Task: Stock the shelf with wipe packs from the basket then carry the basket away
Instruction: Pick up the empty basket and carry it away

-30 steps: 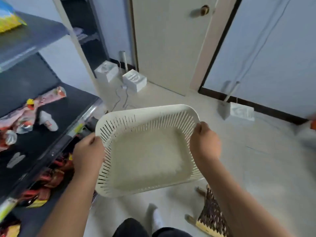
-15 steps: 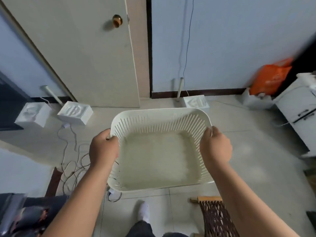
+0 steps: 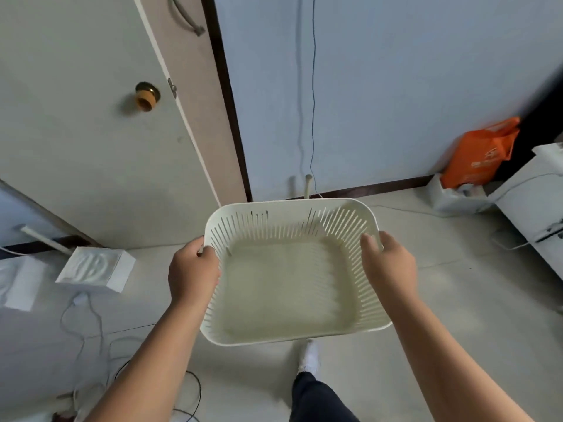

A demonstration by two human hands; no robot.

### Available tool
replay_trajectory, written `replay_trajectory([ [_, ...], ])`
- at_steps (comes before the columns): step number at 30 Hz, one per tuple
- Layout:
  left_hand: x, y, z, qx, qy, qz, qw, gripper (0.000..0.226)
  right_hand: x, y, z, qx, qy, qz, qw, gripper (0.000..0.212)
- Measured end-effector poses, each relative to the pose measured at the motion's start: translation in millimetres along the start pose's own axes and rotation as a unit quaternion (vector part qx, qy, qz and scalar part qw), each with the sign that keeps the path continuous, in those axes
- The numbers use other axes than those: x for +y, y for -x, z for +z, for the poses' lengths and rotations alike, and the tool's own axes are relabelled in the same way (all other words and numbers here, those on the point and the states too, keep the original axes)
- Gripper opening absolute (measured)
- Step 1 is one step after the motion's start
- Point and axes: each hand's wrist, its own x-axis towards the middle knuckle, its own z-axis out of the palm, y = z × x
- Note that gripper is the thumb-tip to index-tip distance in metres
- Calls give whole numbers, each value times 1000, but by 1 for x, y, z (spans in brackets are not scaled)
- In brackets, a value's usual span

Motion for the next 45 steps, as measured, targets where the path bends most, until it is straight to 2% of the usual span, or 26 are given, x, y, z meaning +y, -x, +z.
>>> replay_trajectory([
  [5,47,-91,56,21,10,-8,1000,44,-46,-108,32,-26,-11,15,999,49],
  [10,81,-180,101,20,17,-33,999,24,-83,-196,68,-57,-5,23,998,31],
  [16,89,-301,155,16,12,-56,998,36,-110,-295,146,-66,27,40,997,42],
  [19,84,-363,190,8,4,-50,999,35,-112,-342,199,-60,39,49,996,56],
  [24,21,-451,255,11,-29,-98,995,40,-94,-406,296,-107,33,84,990,64],
  [29,-49,-505,319,25,4,-153,988,36,-48,-461,372,-147,32,105,983,34],
  [31,-69,-521,342,31,5,-161,986,31,-30,-481,399,-148,33,97,984,31],
  [33,-93,-538,368,41,0,-161,986,27,-11,-501,429,-140,32,88,986,38],
  [38,-161,-593,444,46,16,-155,987,40,44,-552,514,-121,28,94,988,65],
  [40,-191,-620,473,48,14,-150,987,28,68,-571,545,-115,24,98,988,64],
  [42,-221,-648,500,57,-3,-135,989,20,88,-590,574,-128,15,97,987,60],
  [45,-256,-681,538,80,2,-127,989,24,114,-619,617,-184,-2,89,979,73],
])
